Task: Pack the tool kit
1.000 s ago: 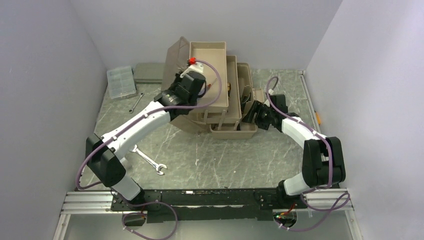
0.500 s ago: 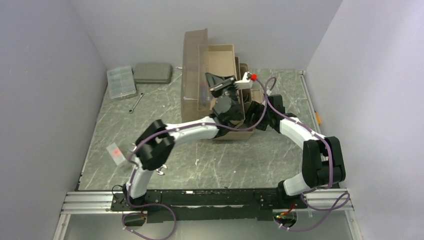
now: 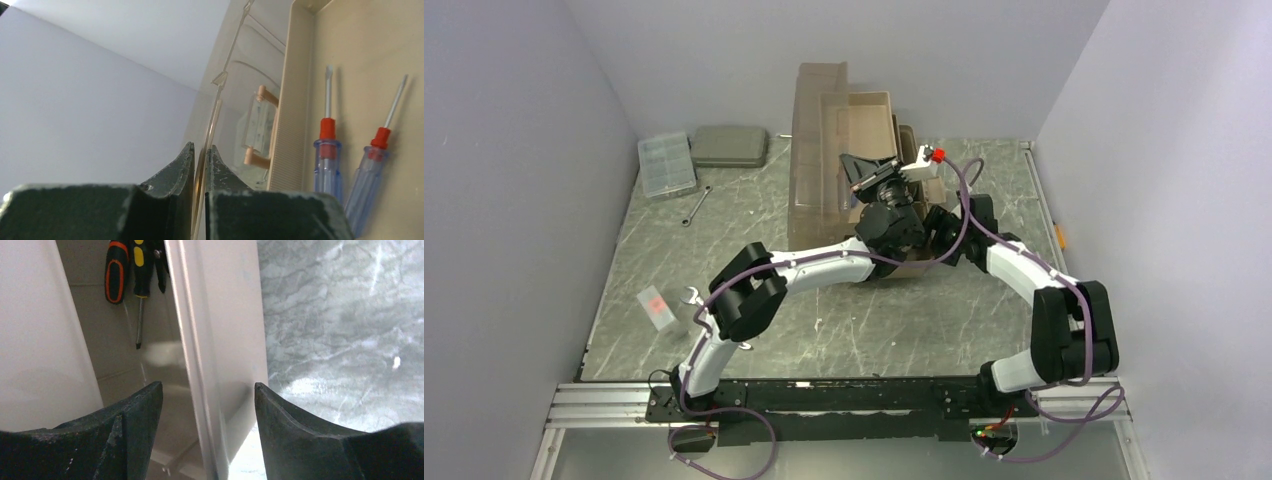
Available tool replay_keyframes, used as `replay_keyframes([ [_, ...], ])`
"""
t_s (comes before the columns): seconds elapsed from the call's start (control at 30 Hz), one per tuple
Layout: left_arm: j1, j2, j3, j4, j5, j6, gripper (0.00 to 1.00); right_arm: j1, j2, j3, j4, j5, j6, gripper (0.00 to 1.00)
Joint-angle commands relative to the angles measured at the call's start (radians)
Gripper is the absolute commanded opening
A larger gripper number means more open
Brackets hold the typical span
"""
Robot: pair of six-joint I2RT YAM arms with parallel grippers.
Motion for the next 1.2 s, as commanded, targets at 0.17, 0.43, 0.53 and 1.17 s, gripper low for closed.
replay_keyframes([
  [0.17,-0.058,-0.106,0.053,-0.277,0.009,-0.441,0.0,-0.114,-0.16,-0.011,-0.002,-0.028,0.0,0.7],
  [0.43,-0.074,-0.149,0.183,-1.141,0.149,-1.261,0.0,-0.216,-0.228,-0.004,-0.074,-0.032,-0.032,0.72],
  [0.53,-0.055,-0.144,0.331,-1.638,0.344,-1.673,0.04,-0.243,-0.251,-0.003,-0.097,-0.028,-0.042,0.74],
  [1.17,0.044,-0.303,0.28,-1.715,1.231,-2.138,0.71,-0.329,-0.321,0.034,-0.172,0.019,-0.062,0.83],
])
